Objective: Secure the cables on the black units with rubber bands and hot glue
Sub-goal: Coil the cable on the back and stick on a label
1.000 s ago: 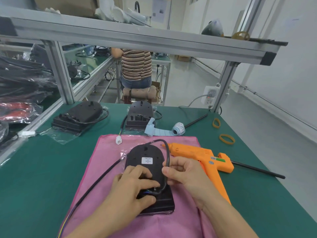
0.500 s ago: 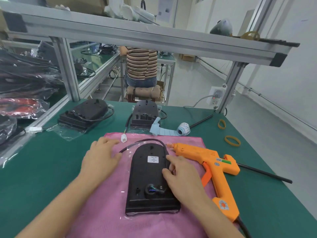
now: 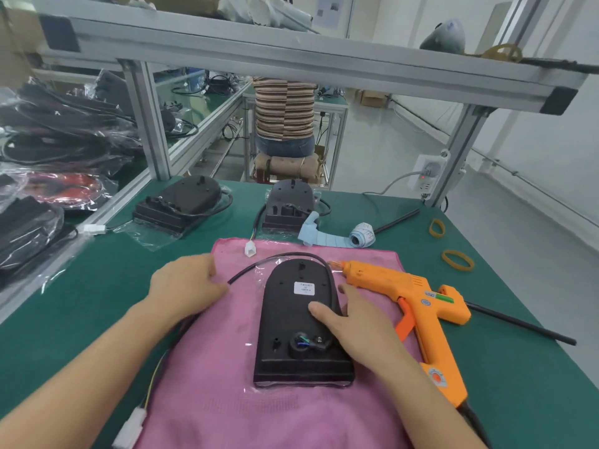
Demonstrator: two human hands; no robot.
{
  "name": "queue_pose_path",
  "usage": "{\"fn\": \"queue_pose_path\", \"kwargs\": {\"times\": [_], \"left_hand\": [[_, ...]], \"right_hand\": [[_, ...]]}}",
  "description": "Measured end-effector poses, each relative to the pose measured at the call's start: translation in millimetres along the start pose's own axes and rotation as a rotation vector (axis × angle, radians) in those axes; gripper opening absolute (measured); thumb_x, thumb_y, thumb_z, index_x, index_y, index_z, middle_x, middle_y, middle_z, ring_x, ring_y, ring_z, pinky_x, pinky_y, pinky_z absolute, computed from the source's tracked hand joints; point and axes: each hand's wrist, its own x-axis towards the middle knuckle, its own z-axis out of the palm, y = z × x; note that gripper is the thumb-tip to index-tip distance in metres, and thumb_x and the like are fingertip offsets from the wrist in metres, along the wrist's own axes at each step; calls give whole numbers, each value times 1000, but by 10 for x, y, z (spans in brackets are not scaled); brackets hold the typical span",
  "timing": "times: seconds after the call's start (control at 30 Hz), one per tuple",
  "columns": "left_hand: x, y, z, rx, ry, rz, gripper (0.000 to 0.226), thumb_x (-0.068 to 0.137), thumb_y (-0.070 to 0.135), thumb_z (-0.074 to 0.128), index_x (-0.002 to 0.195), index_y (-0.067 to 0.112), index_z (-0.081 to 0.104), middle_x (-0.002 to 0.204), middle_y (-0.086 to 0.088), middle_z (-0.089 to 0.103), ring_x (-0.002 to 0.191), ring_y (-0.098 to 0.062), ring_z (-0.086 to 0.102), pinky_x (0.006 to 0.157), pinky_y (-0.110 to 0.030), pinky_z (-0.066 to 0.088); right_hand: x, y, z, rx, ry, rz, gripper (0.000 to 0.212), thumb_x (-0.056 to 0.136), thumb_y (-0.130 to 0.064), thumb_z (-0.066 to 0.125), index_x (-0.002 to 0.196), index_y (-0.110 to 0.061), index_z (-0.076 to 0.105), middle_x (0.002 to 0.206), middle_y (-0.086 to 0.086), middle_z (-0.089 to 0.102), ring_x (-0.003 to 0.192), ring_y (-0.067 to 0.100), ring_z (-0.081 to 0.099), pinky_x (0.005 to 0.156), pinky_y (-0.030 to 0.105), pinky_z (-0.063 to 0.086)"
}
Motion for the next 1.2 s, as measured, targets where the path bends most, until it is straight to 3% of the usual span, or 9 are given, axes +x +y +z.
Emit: {"fn": "queue_pose_path", "kwargs": {"times": [0.13, 0.27, 0.37, 0.47, 0.63, 0.83, 0.97, 1.07, 1.2], "left_hand": [[-123, -189, -94, 85, -216, -39, 33, 76, 50, 63, 73, 19, 54, 76, 5, 62, 75, -18, 59, 60, -25, 38], [-189, -254, -121, 32, -252, -34, 14, 80, 24, 58, 69, 14, 59, 71, -1, 70, 63, -17, 62, 59, -24, 47], [-131, -265, -278, -527, -142, -72, 15, 84, 5, 54, 71, 4, 60, 51, -8, 65, 30, -13, 44, 36, -17, 37], [-123, -169, -495, -1087, -36, -200, 22, 87, -9, 48, 88, 13, 52, 40, -5, 53, 25, -10, 35, 29, -13, 26], [-462, 367, -393, -1474, -20, -228, 20, 92, -10, 45, 90, 7, 55, 57, -11, 49, 30, -11, 47, 32, -15, 37], [-981, 766, -81, -1885, 268, -353, 19, 97, 2, 47, 91, 18, 55, 70, -5, 60, 51, -10, 60, 53, -24, 53], [-1071, 853, -41, -2026, -27, -306, 22, 79, -3, 61, 94, 13, 58, 77, -4, 72, 56, -9, 63, 51, -23, 52], [-791, 633, -157, -2186, -539, -328, 37, 46, 10, 79, 81, 0, 72, 73, -7, 69, 57, -15, 64, 60, -25, 56], [-234, 508, -166, -2052, -483, -487, 22, 93, 17, 50, 94, -3, 60, 77, -10, 58, 57, -15, 57, 48, -19, 52]], "right_hand": [[-41, 18, 61, 31, 49, -4, 58, 90, -59, 49, 136, -24, 43, 133, 2, 56, 121, 22, 51, 92, 35, 40], [-87, -19, 64, 18, 66, -23, 57, 93, -54, 49, 139, -24, 38, 138, 5, 49, 124, 24, 48, 96, 36, 40], [-207, -69, 6, -27, 191, -126, 60, 91, -48, 55, 143, -25, 35, 142, 3, 37, 129, 20, 38, 102, 30, 32], [-440, -263, 4, 62, 353, -371, 47, 89, -45, 58, 132, -26, 50, 128, -9, 45, 122, 8, 37, 100, 11, 24], [-760, -677, 163, 300, -176, -468, 73, 72, -78, 41, 136, -44, 38, 131, -24, 49, 121, -7, 43, 105, 18, 33], [-696, -576, 112, 621, -488, -300, 72, 72, -33, 71, 131, -50, 34, 106, -13, 62, 92, 7, 62, 96, 39, 51], [-649, -419, -88, 551, -565, -380, 68, 79, -2, 49, 138, -36, 41, 82, -14, 60, 63, 4, 57, 60, 22, 50], [-471, -186, -381, 137, -289, -502, 47, 75, -2, 44, 111, -20, 69, 76, -25, 64, 72, -5, 56, 76, 22, 47], [-319, 71, -493, -261, -70, -428, 32, 78, -2, 48, 79, -21, 74, 81, -10, 73, 73, -3, 59, 87, 30, 40]]}}
